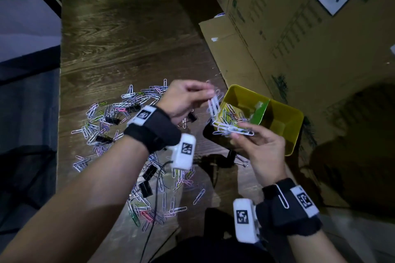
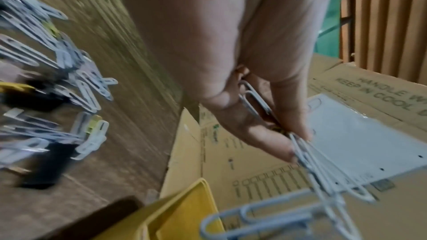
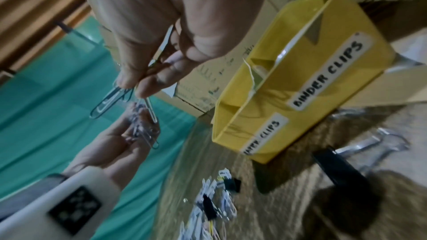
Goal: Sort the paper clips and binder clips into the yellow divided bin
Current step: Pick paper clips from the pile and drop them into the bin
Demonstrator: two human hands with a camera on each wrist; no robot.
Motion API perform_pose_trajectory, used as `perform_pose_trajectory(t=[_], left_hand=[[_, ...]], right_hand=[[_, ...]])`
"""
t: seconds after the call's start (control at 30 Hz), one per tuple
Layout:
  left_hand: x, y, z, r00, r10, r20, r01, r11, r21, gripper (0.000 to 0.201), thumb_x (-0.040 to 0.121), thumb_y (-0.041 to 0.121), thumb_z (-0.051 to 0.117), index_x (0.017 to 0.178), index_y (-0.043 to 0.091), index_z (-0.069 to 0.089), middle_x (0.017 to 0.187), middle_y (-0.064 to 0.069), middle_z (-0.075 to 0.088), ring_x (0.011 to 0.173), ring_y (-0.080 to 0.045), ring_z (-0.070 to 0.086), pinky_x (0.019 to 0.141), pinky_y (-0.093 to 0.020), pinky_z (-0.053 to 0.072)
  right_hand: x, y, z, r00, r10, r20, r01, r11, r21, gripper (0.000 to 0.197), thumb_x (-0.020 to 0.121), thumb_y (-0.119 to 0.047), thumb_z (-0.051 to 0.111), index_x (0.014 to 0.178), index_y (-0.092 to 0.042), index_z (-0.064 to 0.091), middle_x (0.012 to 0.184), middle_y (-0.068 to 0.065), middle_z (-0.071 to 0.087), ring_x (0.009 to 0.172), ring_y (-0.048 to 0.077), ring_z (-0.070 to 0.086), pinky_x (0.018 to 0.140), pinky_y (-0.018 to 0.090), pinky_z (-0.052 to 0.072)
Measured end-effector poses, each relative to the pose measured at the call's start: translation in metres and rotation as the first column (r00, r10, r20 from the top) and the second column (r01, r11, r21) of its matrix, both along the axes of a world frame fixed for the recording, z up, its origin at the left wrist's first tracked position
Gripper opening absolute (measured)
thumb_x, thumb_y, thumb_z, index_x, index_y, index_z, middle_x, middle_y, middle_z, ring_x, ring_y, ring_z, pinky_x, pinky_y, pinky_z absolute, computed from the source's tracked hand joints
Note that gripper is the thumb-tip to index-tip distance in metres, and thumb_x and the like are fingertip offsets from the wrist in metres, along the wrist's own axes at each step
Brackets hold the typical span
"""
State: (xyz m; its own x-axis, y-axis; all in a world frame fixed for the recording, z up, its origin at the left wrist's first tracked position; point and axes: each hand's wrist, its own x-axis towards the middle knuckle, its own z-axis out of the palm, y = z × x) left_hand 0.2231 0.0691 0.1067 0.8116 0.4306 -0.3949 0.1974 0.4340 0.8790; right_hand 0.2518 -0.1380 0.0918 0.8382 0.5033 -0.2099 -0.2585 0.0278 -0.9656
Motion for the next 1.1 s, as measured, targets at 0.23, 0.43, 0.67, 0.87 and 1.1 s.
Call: perform_pose_trajectory(t=[0.23, 0.43, 0.67, 0.87, 1.1], left_hand=[[0.055, -0.036, -0.026, 0.987, -0.054, -0.153, 0.109, 0.917, 0.384, 0.014, 0.072, 0.002, 0.074, 0.085, -0.001, 0.070, 0.072, -0.003, 0.072, 0.053, -0.001, 0.062, 0.052, -0.013, 0.049], [0.046, -0.037, -0.047, 0.792, -0.347, -0.503, 0.610, 0.395, 0.687, 0.021, 0.080, 0.020, 0.069, 0.101, 0.019, 0.072, 0.101, -0.004, 0.072, 0.087, -0.014, 0.064, 0.084, -0.022, 0.048], [-0.004, -0.012, -0.051, 0.943, -0.148, -0.299, 0.304, 0.750, 0.587, 0.030, 0.089, 0.005, 0.053, 0.082, 0.030, 0.068, 0.082, 0.003, 0.070, 0.068, -0.016, 0.065, 0.068, -0.039, 0.058], [-0.066, -0.002, -0.081, 0.683, -0.236, -0.692, 0.729, 0.276, 0.626, 0.027, 0.091, 0.008, 0.048, 0.113, 0.012, 0.063, 0.119, -0.009, 0.062, 0.107, -0.023, 0.058, 0.093, -0.026, 0.041], [-0.125, -0.037, -0.128, 0.600, -0.307, -0.739, 0.773, -0.015, 0.634, 0.032, 0.093, 0.016, 0.041, 0.122, 0.008, 0.050, 0.123, -0.014, 0.048, 0.109, -0.030, 0.043, 0.093, -0.043, 0.042]], right_hand=[[0.029, 0.001, 0.014, 0.986, -0.141, 0.088, 0.139, 0.990, 0.022, 0.023, 0.068, -0.006, 0.075, 0.088, -0.016, 0.070, 0.073, -0.005, 0.075, 0.065, 0.009, 0.069, 0.059, 0.017, 0.052], [0.062, 0.010, -0.004, 0.971, -0.196, 0.135, 0.215, 0.965, -0.147, 0.026, 0.073, 0.003, 0.075, 0.094, -0.011, 0.070, 0.080, 0.002, 0.074, 0.071, 0.013, 0.071, 0.070, 0.025, 0.058], [0.093, 0.038, -0.019, 0.900, 0.221, 0.376, 0.091, 0.748, -0.657, 0.032, 0.080, -0.021, 0.074, 0.111, -0.016, 0.068, 0.093, 0.004, 0.068, 0.075, 0.001, 0.057, 0.083, 0.014, 0.041], [0.094, 0.064, -0.032, 0.752, 0.630, 0.192, -0.154, 0.452, -0.879, 0.043, 0.080, -0.019, 0.074, 0.121, -0.019, 0.061, 0.117, 0.009, 0.064, 0.101, 0.022, 0.061, 0.095, 0.034, 0.049], [0.038, 0.047, -0.024, 0.560, 0.706, 0.434, -0.271, 0.651, -0.709, 0.023, 0.083, -0.025, 0.069, 0.106, -0.022, 0.068, 0.096, -0.001, 0.062, 0.085, 0.012, 0.058, 0.079, 0.027, 0.048]])
